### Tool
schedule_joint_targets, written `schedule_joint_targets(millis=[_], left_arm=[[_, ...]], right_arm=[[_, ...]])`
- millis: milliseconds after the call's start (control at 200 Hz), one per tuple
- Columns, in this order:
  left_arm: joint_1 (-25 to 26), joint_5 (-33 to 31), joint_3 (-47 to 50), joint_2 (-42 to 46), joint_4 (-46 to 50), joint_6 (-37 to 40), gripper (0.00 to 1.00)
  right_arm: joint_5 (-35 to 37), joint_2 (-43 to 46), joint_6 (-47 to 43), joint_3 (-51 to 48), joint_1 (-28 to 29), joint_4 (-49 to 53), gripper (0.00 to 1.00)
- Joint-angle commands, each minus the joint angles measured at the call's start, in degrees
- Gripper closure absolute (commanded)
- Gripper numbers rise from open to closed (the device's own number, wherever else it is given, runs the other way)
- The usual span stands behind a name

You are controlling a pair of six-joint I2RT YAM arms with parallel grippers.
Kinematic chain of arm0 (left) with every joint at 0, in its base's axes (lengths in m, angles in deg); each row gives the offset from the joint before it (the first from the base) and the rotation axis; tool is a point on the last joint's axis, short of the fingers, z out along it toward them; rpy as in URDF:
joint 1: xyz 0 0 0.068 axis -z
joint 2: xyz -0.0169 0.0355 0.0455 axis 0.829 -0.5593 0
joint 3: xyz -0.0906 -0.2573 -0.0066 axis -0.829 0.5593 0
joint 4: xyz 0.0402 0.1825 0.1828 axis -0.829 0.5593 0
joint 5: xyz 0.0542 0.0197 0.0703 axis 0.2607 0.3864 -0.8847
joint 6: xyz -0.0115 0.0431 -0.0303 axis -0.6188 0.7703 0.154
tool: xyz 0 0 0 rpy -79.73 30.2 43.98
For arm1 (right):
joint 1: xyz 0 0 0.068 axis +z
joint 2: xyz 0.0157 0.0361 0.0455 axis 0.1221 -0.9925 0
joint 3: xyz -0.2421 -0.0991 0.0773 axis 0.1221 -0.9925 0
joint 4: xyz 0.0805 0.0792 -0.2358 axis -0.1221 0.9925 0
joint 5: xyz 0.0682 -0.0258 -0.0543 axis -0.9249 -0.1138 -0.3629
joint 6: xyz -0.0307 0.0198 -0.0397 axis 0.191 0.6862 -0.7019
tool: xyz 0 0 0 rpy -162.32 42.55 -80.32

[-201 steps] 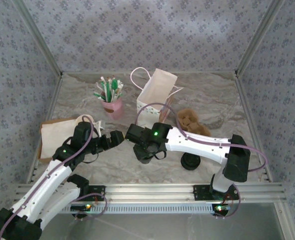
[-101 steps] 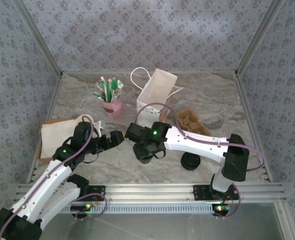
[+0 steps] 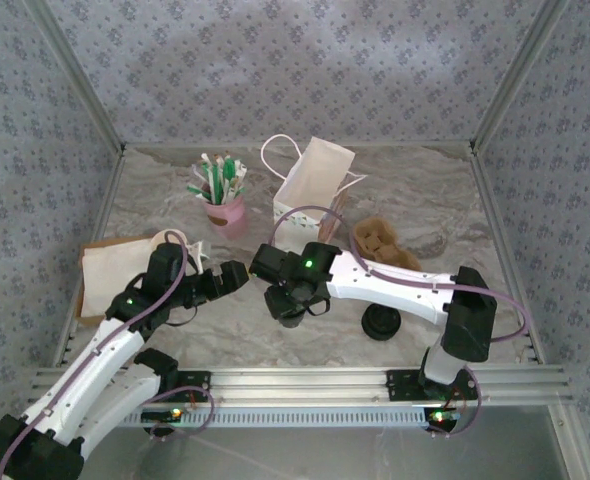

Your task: Pack the takeout coffee

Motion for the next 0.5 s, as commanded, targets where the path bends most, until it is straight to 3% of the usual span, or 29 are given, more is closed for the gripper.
schedule_joint_targets(millis=[0,495], left_arm=[[-0.3,0.8,0.5,0.3,-1.7,-0.4,0.01],[-0.3,0.9,1.1,0.6,-2.2,-0.7,0.00]], right_arm=[[-0.4,-1.2,-0.7,0.7,-0.5,0.5,0.36],[-0.8,-2.2,-0.5,0.6,-0.8,1.4,0.36]])
